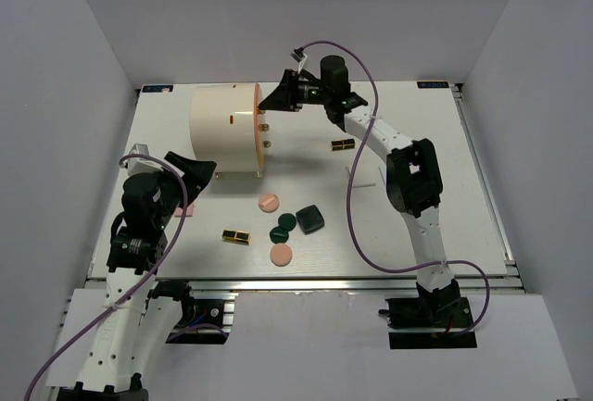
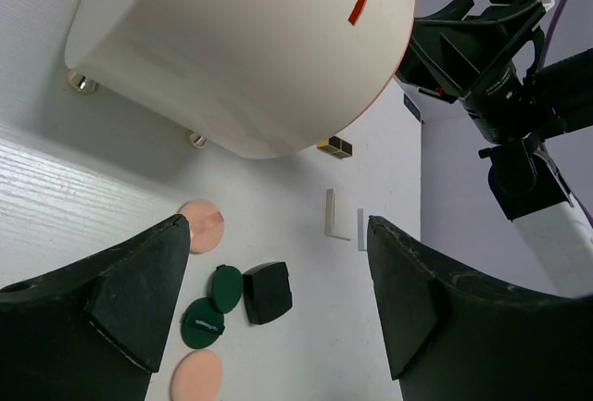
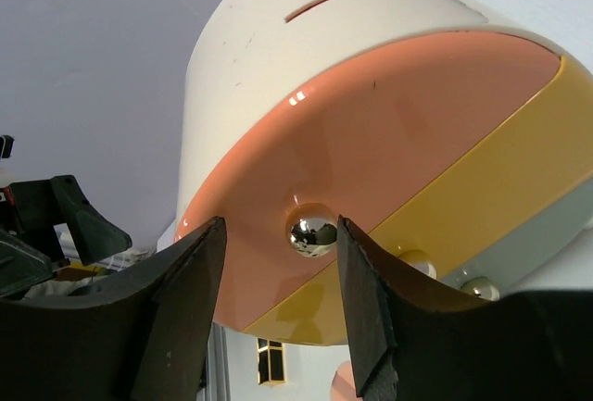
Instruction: Organize the makeup
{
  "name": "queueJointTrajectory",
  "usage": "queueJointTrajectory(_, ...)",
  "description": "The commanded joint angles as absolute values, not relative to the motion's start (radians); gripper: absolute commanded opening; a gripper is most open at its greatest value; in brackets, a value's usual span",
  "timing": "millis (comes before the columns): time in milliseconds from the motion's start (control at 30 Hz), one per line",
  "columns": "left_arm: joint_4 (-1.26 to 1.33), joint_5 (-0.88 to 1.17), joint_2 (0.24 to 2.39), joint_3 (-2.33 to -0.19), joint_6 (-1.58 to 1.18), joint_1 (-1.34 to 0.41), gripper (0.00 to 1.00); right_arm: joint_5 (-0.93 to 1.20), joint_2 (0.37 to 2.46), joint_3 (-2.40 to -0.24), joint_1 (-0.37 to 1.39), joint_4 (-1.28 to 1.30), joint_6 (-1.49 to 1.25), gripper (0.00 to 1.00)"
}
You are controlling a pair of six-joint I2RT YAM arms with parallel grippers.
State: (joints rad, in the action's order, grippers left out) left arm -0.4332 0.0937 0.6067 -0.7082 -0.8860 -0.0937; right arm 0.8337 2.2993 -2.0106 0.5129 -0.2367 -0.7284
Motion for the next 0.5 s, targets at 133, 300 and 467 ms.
queueJointTrajectory(133,-0.425,0.103,0.601,-0.704,-0.89,-0.092,0.87,0.847,2.315,-2.031,0.525,-0.285,-0.738,0.54)
queueJointTrajectory(300,-0.422,0.106,0.6,-0.698,-0.896,-0.092,0.87,0.853,2.318,-2.023,0.529,-0.285,-0.739,0.51)
queueJointTrajectory(467,-0.411,0.113,0.603,-0.693,-0.899,-0.092,0.87,0.854,2.316,-2.005,0.529,-0.287,-0.742,0.52)
